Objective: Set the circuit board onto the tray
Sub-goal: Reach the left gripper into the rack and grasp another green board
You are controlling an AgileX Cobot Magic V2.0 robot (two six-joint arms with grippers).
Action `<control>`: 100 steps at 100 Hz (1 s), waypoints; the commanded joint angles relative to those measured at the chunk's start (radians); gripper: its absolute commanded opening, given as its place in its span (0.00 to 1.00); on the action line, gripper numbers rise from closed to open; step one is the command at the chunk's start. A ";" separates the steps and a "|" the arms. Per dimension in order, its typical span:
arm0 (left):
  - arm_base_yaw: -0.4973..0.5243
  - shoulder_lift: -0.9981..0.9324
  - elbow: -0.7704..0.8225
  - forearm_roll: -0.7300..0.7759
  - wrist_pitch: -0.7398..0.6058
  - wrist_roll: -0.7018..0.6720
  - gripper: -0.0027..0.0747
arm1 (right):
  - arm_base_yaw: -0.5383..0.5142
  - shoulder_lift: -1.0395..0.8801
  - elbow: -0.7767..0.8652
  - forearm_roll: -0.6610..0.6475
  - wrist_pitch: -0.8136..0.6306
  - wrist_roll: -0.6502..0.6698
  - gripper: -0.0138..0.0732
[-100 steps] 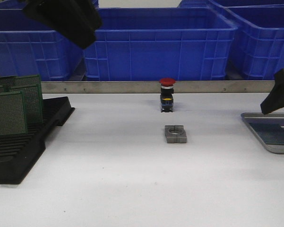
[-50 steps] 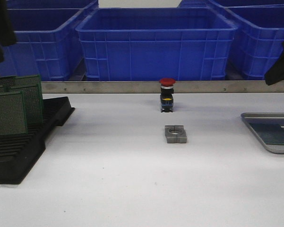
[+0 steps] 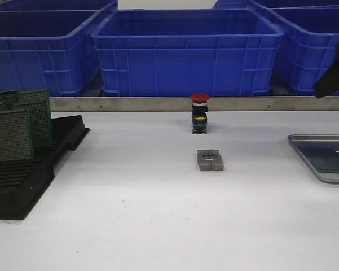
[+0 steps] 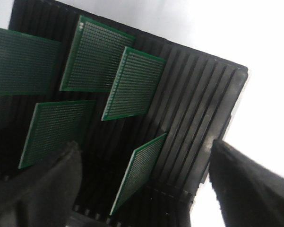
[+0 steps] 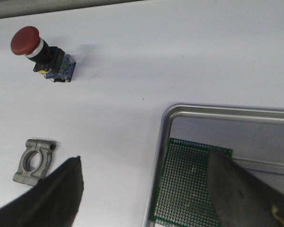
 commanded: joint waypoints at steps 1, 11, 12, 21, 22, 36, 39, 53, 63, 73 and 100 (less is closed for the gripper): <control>0.000 -0.020 -0.011 -0.027 0.051 -0.009 0.71 | -0.007 -0.046 -0.032 0.037 0.036 -0.004 0.80; 0.000 0.012 -0.011 0.032 0.047 -0.005 0.70 | -0.007 -0.046 -0.032 0.037 0.045 -0.004 0.80; 0.000 0.018 -0.011 0.037 0.047 -0.005 0.70 | -0.007 -0.046 -0.032 0.037 0.047 -0.004 0.80; 0.000 0.047 -0.011 0.078 0.047 -0.005 0.66 | -0.007 -0.046 -0.032 0.037 0.052 -0.004 0.80; 0.000 0.050 -0.011 0.079 0.047 -0.005 0.65 | -0.007 -0.046 -0.032 0.037 0.052 -0.004 0.80; 0.000 0.089 -0.011 0.080 0.034 -0.005 0.63 | -0.007 -0.046 -0.032 0.037 0.054 -0.004 0.80; 0.000 0.097 -0.011 0.080 0.025 -0.005 0.63 | -0.007 -0.046 -0.032 0.037 0.055 -0.004 0.80; 0.000 0.130 -0.011 0.080 -0.022 -0.005 0.63 | -0.007 -0.046 -0.032 0.037 0.061 -0.004 0.80; 0.000 0.143 -0.011 0.080 -0.040 -0.005 0.63 | -0.007 -0.046 -0.032 0.037 0.061 -0.004 0.80; 0.000 0.145 -0.011 0.081 -0.041 -0.005 0.62 | -0.007 -0.046 -0.032 0.037 0.061 -0.004 0.80; 0.000 0.145 -0.011 0.081 -0.041 -0.005 0.25 | -0.007 -0.046 -0.032 0.037 0.061 -0.004 0.80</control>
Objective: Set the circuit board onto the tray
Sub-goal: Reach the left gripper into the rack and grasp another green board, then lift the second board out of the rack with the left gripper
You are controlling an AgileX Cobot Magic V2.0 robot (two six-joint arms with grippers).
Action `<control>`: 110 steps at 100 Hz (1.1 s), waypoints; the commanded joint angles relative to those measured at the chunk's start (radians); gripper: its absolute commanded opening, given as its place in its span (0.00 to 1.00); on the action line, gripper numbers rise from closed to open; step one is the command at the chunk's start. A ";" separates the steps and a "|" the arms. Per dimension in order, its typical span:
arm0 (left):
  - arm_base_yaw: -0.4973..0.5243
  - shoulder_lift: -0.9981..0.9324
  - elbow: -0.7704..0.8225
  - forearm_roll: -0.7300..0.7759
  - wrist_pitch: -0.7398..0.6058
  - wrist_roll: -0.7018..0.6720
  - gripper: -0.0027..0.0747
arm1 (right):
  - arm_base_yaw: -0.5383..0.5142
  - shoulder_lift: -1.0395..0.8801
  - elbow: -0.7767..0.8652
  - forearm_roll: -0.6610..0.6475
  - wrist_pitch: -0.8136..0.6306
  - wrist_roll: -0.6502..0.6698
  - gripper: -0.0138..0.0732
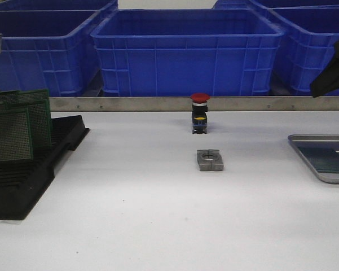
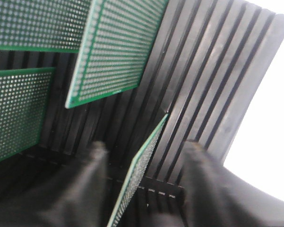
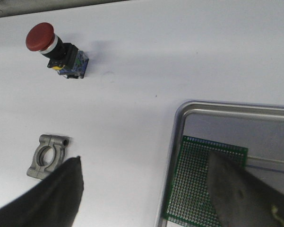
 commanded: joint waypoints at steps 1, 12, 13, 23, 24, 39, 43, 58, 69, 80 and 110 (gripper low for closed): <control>0.000 -0.044 -0.020 -0.018 -0.003 -0.005 0.22 | -0.007 -0.046 -0.032 0.035 0.025 -0.006 0.80; 0.000 -0.044 -0.020 -0.018 -0.003 -0.005 0.07 | -0.007 -0.046 -0.032 0.035 0.025 -0.006 0.80; 0.000 -0.044 -0.020 -0.018 -0.003 -0.005 0.05 | -0.007 -0.046 -0.032 0.035 0.025 -0.006 0.80; 0.000 -0.044 -0.020 -0.018 -0.001 -0.005 0.01 | -0.007 -0.046 -0.032 0.035 0.025 -0.006 0.80; 0.000 -0.044 -0.020 -0.018 -0.001 -0.005 0.01 | -0.007 -0.046 -0.032 0.035 0.025 -0.006 0.80; 0.000 -0.044 -0.025 -0.018 0.004 -0.005 0.01 | -0.007 -0.046 -0.032 0.035 0.025 -0.006 0.80; 0.000 -0.044 -0.025 -0.018 0.008 -0.005 0.01 | -0.007 -0.046 -0.032 0.035 0.025 -0.006 0.80; 0.000 -0.060 -0.069 -0.014 0.078 -0.005 0.01 | -0.007 -0.046 -0.032 0.035 0.027 -0.007 0.80; -0.002 -0.091 -0.125 -0.014 0.092 -0.008 0.01 | -0.007 -0.046 -0.033 0.035 0.033 -0.007 0.80; -0.006 -0.136 -0.166 -0.016 0.092 -0.008 0.01 | -0.007 -0.047 -0.033 0.035 0.053 -0.021 0.80; -0.006 -0.272 -0.190 -0.075 0.090 -0.008 0.01 | -0.006 -0.080 -0.035 0.037 0.119 -0.064 0.80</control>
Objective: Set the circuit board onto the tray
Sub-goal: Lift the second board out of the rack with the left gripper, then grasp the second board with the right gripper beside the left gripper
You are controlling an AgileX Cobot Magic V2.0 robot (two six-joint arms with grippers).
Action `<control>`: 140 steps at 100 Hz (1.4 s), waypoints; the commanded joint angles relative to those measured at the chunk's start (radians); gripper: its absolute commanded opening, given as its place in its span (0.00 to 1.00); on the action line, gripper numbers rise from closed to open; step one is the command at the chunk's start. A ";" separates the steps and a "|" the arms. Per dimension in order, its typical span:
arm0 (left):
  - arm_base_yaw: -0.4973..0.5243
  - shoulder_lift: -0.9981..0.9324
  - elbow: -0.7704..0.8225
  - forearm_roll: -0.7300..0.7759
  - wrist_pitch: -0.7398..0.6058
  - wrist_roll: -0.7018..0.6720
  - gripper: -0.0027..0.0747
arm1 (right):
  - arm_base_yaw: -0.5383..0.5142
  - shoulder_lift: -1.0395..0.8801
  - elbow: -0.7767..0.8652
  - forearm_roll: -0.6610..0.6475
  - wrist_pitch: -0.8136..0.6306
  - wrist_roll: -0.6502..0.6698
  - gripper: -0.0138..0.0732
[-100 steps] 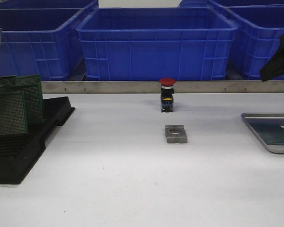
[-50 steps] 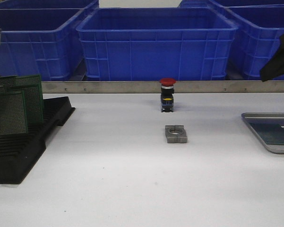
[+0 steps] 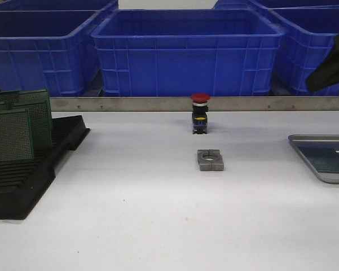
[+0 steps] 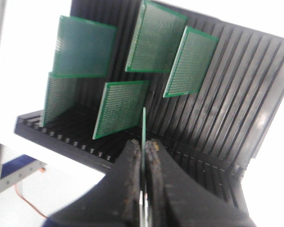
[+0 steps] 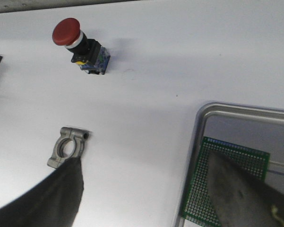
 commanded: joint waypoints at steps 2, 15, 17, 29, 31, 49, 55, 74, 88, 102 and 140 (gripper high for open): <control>-0.004 -0.088 -0.033 -0.075 0.049 -0.012 0.01 | -0.005 -0.063 -0.034 0.040 0.058 -0.037 0.80; -0.004 -0.125 -0.033 -0.247 0.049 -0.006 0.01 | 0.012 -0.095 -0.034 0.053 0.095 -0.117 0.80; -0.004 -0.129 -0.033 -0.281 0.049 -0.006 0.01 | 0.018 -0.100 -0.034 0.053 0.099 -0.137 0.80; -0.038 -0.130 -0.033 -0.418 0.049 -0.006 0.01 | 0.071 -0.139 -0.034 0.063 0.127 -0.264 0.80; -0.051 -0.130 -0.033 -0.425 0.049 -0.006 0.01 | 0.084 -0.146 -0.034 0.064 0.129 -0.285 0.80; -0.197 -0.106 -0.033 -0.427 0.049 -0.006 0.01 | 0.197 -0.189 -0.034 0.064 0.158 -0.401 0.80; -0.244 -0.090 -0.033 -0.427 0.049 -0.006 0.01 | 0.228 -0.195 -0.034 0.064 0.166 -0.412 0.80; -0.386 -0.016 -0.033 -0.427 0.044 -0.006 0.01 | 0.319 -0.195 -0.034 0.064 0.172 -0.415 0.80; -0.463 0.040 -0.033 -0.428 0.039 -0.006 0.01 | 0.381 -0.195 -0.034 0.064 0.172 -0.485 0.80; -0.512 0.071 -0.033 -0.439 0.039 0.003 0.01 | 0.444 -0.195 -0.034 0.068 0.173 -0.542 0.80; -0.537 0.082 -0.033 -0.532 0.038 0.051 0.01 | 0.571 -0.173 -0.034 0.107 0.159 -0.542 0.80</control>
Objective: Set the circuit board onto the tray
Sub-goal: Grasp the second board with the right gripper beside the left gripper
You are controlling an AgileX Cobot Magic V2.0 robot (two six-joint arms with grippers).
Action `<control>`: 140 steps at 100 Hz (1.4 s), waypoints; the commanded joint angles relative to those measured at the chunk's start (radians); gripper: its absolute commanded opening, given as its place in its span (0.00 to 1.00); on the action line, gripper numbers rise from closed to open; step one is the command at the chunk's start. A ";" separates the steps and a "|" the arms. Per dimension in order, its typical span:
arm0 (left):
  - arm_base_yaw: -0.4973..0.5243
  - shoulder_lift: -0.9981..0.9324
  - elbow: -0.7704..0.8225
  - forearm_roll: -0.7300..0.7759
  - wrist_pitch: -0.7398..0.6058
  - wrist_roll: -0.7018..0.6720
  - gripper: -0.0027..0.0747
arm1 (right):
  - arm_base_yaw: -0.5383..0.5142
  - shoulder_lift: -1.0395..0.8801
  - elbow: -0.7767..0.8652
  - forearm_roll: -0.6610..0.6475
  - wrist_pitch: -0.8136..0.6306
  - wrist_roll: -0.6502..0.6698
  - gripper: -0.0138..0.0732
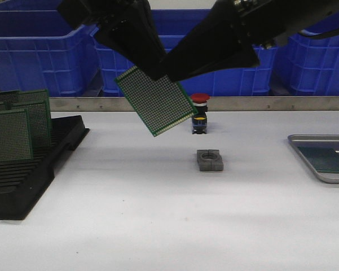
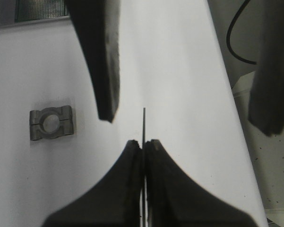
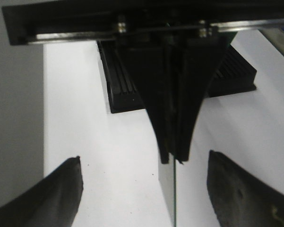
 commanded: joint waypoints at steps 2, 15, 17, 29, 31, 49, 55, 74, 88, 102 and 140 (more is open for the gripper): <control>-0.010 -0.047 -0.032 -0.079 0.034 0.000 0.01 | 0.017 -0.009 -0.033 0.075 -0.001 -0.010 0.80; -0.010 -0.047 -0.032 -0.083 0.034 0.000 0.01 | 0.019 0.042 -0.033 0.128 -0.067 -0.010 0.80; -0.010 -0.047 -0.032 -0.083 0.034 0.000 0.01 | 0.019 0.051 -0.033 0.134 -0.078 -0.010 0.80; -0.010 -0.047 -0.032 -0.087 0.034 0.000 0.01 | 0.019 0.099 -0.033 0.142 -0.102 -0.010 0.80; -0.010 -0.047 -0.032 -0.090 0.034 0.000 0.01 | 0.019 0.106 -0.033 0.142 -0.101 -0.010 0.80; -0.010 -0.047 -0.032 -0.092 0.034 0.000 0.01 | 0.019 0.137 -0.033 0.152 -0.089 -0.009 0.76; -0.010 -0.047 -0.032 -0.092 0.034 0.000 0.01 | 0.019 0.137 -0.033 0.153 -0.088 -0.009 0.67; -0.010 -0.047 -0.032 -0.092 0.034 0.000 0.01 | 0.019 0.137 -0.033 0.153 -0.086 -0.009 0.23; -0.010 -0.047 -0.032 -0.092 0.038 0.000 0.01 | 0.019 0.137 -0.033 0.154 -0.083 -0.009 0.02; -0.010 -0.047 -0.032 -0.092 0.030 0.000 0.01 | 0.019 0.137 -0.033 0.154 -0.081 -0.009 0.02; 0.006 -0.047 -0.061 -0.087 0.005 -0.005 0.50 | 0.019 0.137 -0.033 0.154 -0.080 -0.001 0.02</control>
